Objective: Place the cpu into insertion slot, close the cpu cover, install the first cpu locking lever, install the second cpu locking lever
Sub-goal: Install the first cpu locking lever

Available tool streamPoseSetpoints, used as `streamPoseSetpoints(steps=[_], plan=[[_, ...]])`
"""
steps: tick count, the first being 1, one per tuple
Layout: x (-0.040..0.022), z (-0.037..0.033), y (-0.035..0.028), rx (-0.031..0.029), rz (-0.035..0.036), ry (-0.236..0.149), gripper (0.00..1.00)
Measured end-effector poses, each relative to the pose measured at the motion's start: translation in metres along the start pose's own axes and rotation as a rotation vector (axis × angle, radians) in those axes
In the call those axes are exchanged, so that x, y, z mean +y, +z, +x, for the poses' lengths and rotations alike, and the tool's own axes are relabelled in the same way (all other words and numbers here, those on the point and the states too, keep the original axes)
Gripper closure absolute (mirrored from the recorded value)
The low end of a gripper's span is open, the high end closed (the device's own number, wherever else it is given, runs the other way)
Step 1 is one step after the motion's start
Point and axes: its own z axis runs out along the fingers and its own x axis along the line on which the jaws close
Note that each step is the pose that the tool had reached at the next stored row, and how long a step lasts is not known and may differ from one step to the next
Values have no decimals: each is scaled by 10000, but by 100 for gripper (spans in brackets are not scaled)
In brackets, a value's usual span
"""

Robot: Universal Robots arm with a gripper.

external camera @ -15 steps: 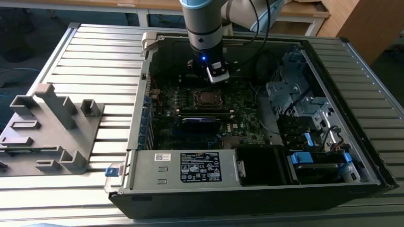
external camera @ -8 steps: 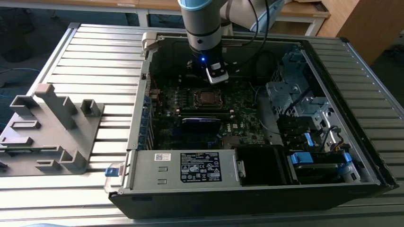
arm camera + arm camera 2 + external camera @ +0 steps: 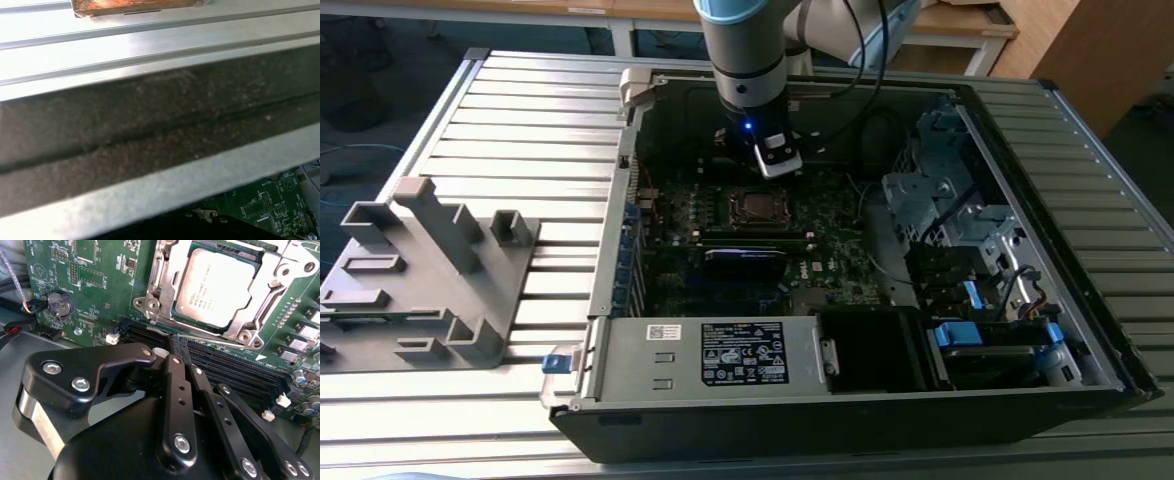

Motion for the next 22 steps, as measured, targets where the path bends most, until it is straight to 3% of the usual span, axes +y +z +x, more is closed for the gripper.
streamPoseSetpoints(steps=[7,9,16,18,22], plan=[[-2,0,2,-10,35,-8,89],[-4,-1,2,-28,99,-21,89],[-9,-1,9,-120,478,-106,89],[-9,-1,11,-125,510,-113,89],[-9,0,14,-128,507,-113,89]])
